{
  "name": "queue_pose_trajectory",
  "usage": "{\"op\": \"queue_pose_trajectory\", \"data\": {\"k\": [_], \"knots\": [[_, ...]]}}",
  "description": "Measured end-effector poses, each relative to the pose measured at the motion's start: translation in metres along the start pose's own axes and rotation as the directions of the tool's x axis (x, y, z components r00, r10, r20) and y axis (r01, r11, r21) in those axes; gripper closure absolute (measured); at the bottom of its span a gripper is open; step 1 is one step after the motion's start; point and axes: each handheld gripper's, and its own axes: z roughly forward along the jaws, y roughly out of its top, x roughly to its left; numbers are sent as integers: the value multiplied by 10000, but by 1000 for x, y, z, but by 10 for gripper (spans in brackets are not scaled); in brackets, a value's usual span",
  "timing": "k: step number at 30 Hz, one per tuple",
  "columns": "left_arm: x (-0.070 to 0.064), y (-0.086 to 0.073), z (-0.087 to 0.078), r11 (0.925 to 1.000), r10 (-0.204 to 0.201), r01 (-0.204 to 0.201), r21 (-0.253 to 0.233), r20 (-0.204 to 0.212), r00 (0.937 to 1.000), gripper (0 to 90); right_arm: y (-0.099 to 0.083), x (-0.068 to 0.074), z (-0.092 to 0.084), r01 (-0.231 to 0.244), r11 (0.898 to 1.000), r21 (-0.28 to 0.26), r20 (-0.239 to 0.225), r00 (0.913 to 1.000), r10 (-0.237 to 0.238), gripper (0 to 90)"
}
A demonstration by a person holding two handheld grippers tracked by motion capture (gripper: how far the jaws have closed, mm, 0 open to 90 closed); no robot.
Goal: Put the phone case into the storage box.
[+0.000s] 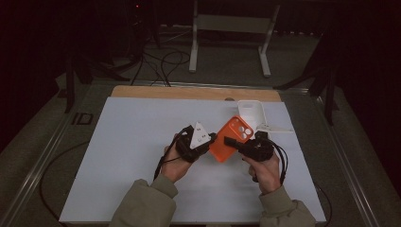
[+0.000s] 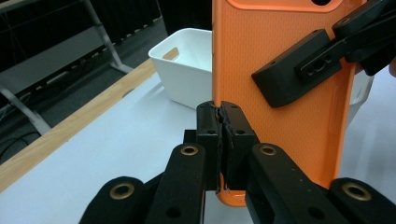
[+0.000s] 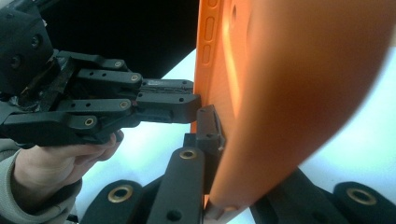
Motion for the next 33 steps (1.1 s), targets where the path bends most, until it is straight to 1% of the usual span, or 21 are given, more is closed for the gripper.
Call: {"op": "queue_pose_trajectory", "data": {"k": [4, 8, 9, 11, 13, 14, 16, 18, 20, 22, 23, 25, 27, 30, 33], "knots": [[0, 0, 0, 10000, -91, 91, 16, 49, 9999, 865, 0, 2, 0, 154, 9999, 0, 76, 9999, -154, 868], [4, 0, -2, 9996, -283, 283, 6, 115, 9995, 776, 0, 2, -1, 284, 9996, 44, 120, 9995, -285, 868], [5, 0, -2, 9993, -376, 376, -3, 202, 9991, 745, 0, 2, -1, 313, 9995, 49, 116, 9994, -314, 867], [6, 0, -3, 9990, -452, 452, 17, 203, 9988, 685, 0, 2, -1, 365, 9993, 58, 113, 9993, -366, 867], [8, 0, -3, 9982, -579, 574, 185, 274, 9979, 606, 1, 2, -2, 393, 9992, 53, 129, 9991, -393, 867], [8, 0, -3, 9982, -579, 574, 185, 274, 9979, 573, 1, 2, -2, 393, 9992, 53, 129, 9991, -393, 867], [12, -1, -4, 9962, -837, 826, 279, 428, 9956, 511, 1, 1, -2, 383, 9992, 97, 184, 9991, -385, 867], [13, -1, -5, 9952, -953, 940, 255, 568, 9938, 465, 1, 1, -2, 403, 9991, 115, 205, 9990, -405, 866], [15, -1, -6, 9936, -1119, 1102, 252, 783, 9906, 426, 1, 1, -2, 411, 9991, 126, 220, 9989, -414, 866], [16, -1, -6, 9932, -1152, 1136, 253, 767, 9904, 394, 1, 1, -3, 426, 9990, 143, 238, 9988, -429, 866], [18, -1, -7, 9915, -1298, 1286, 190, 817, 9882, 376, 1, 1, -3, 466, 9988, 150, 256, 9986, -470, 865], [19, -1, -9, 9900, -1411, 1405, 134, 846, 9864, 361, 1, 2, -3, 522, 9985, 192, 298, 9982, -528, 865], [21, -1, -10, 9896, -1437, 1432, 126, 870, 9858, 331, 2, 2, -3, 558, 9982, 227, 299, 9980, -564, 864], [22, -1, -13, 9890, -1478, 1473, 118, 753, 9861, 269, 2, 1, -3, 635, 9974, 347, 333, 9973, -647, 863], [24, -2, -16, 9861, -1662, 1661, 67, 608, 9842, 210, 3, 1, -4, 693, 9969, 365, 385, 9968, -707, 863]]}}
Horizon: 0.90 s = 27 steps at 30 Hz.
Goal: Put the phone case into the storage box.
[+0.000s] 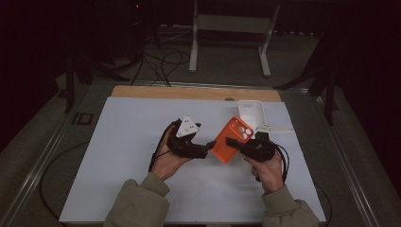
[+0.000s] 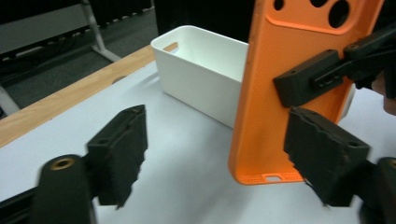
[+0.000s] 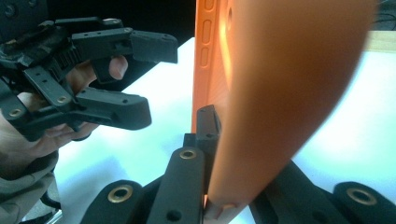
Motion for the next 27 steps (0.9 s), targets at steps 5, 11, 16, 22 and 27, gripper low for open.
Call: {"op": "queue_pose_trajectory", "data": {"k": [5, 11, 16, 22, 27], "knots": [[2, 0, -4, 10000, -75, 75, -39, -95, 9999, 157, 1, 0, 0, 72, 10000, 32, 69, 10000, -72, 863], [8, -1, -8, 9995, -291, 291, -117, -7, 9996, 135, 4, 1, 0, 138, 9999, 18, 30, 9999, -138, 862], [11, -2, -13, 9994, -333, 334, -80, 103, 9994, 107, 7, 2, -1, 274, 9996, -40, 40, 9996, -274, 862], [12, -5, -16, 9994, -328, 329, -45, 286, 9991, 77, 11, 4, -2, 355, 9993, -137, -25, 9994, -355, 861], [11, -6, -17, 9998, -198, 196, 70, 253, 9995, 49, 14, 6, -1, 530, 9985, -149, -100, 9985, -531, 861]]}}
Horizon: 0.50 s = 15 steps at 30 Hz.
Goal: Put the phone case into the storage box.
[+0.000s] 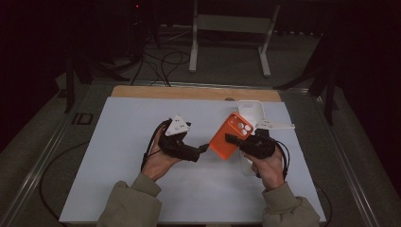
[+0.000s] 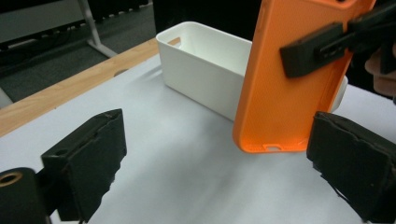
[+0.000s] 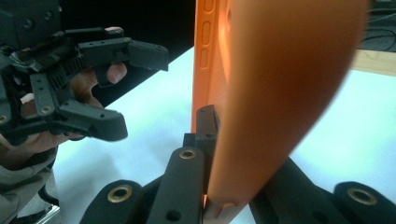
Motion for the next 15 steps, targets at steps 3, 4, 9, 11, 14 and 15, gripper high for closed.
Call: {"op": "queue_pose_trajectory", "data": {"k": [3, 4, 9, 11, 14, 15], "knots": [[1, -1, -1, 10000, -62, 62, -29, 80, 9999, 43, 2, 1, 1, 84, 10000, 18, -66, 9999, -84, 861], [1, -1, -1, 10000, -74, 74, -14, 118, 9999, 42, 2, 2, 1, 110, 9999, 13, -84, 9999, -110, 861], [2, -2, -2, 10000, -45, 44, 39, 217, 9998, 33, 6, 3, 3, 215, 9998, 50, -170, 9996, -215, 861], [2, -2, -2, 10000, -46, 45, 52, 232, 9997, 33, 7, 4, 3, 258, 9997, 59, -213, 9994, -257, 861], [2, -2, -3, 10000, -75, 74, 35, 357, 9993, 33, 9, 6, 4, 356, 9993, 112, -292, 9990, -352, 860], [2, -2, -3, 10000, -58, 57, 35, 410, 9991, 38, 10, 6, 4, 425, 9990, 124, -303, 9987, -421, 861]]}}
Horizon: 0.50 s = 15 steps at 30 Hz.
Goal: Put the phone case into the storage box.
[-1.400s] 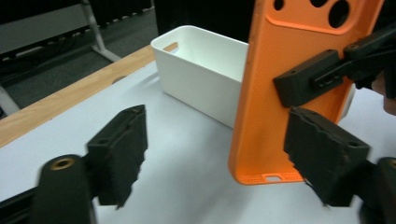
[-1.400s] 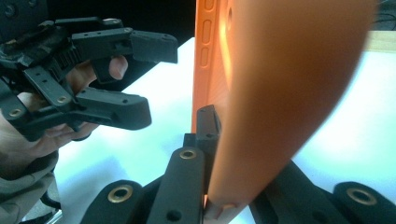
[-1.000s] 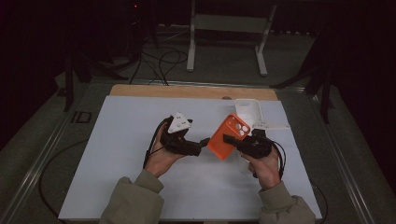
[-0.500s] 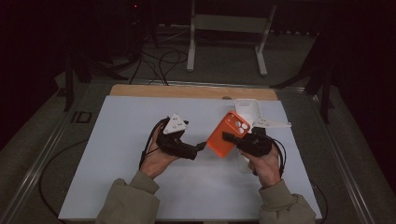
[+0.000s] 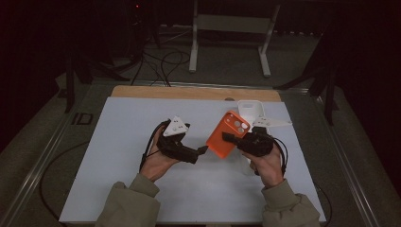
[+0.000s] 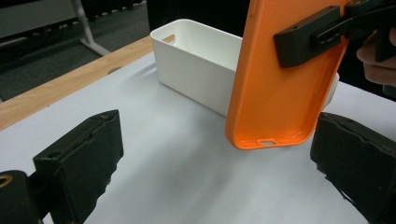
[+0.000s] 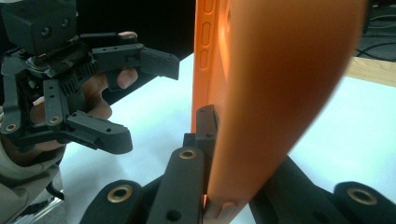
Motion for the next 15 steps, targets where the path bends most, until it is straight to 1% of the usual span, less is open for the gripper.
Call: {"op": "queue_pose_trajectory", "data": {"k": [6, 8, 12, 14, 15], "knots": [[-1, 0, 1, 10000, 42, -44, 67, 334, 9994, 57, 4, 3, 3, 225, 9997, 91, -285, 9993, -222, 860], [-1, 0, 1, 9999, 38, -43, 104, 504, 9987, 58, 5, 5, 4, 386, 9992, 100, -400, 9985, -382, 860], [-3, -1, 3, 9998, 47, -60, 192, 672, 9977, 62, 7, 9, 6, 742, 9972, 122, -680, 9950, -732, 860], [-3, -1, 3, 9997, 61, -76, 216, 684, 9976, 70, 8, 10, 7, 800, 9967, 129, -735, 9942, -789, 860], [-3, -1, 3, 9998, 76, -92, 200, 813, 9967, 70, 9, 11, 8, 852, 9963, 147, -795, 9933, -838, 859]]}}
